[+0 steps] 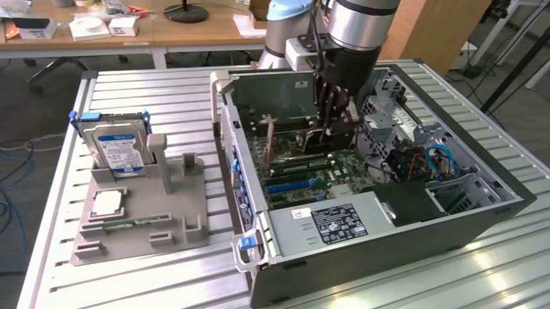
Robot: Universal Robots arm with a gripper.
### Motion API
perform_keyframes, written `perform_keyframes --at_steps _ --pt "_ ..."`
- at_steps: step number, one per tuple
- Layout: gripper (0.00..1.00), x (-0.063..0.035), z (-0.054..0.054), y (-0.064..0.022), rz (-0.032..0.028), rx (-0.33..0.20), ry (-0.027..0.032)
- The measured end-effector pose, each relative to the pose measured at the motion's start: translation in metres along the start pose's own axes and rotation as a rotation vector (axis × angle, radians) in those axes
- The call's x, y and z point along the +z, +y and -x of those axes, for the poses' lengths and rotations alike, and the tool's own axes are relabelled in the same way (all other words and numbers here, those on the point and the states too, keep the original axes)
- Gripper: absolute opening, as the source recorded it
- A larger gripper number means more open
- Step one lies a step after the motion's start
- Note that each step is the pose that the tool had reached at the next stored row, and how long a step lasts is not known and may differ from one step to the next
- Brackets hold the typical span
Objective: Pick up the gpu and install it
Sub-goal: 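Insert the gpu into the slot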
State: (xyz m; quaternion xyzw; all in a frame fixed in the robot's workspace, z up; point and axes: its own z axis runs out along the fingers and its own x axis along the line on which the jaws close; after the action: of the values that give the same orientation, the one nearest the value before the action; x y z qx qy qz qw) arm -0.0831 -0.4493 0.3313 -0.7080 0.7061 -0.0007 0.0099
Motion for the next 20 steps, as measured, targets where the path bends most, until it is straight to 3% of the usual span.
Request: perform_keyframes --at_steps 20 --pt "0.27 0.0098 -0.0001 0.0001 -0.0001 -0.004 -0.0004"
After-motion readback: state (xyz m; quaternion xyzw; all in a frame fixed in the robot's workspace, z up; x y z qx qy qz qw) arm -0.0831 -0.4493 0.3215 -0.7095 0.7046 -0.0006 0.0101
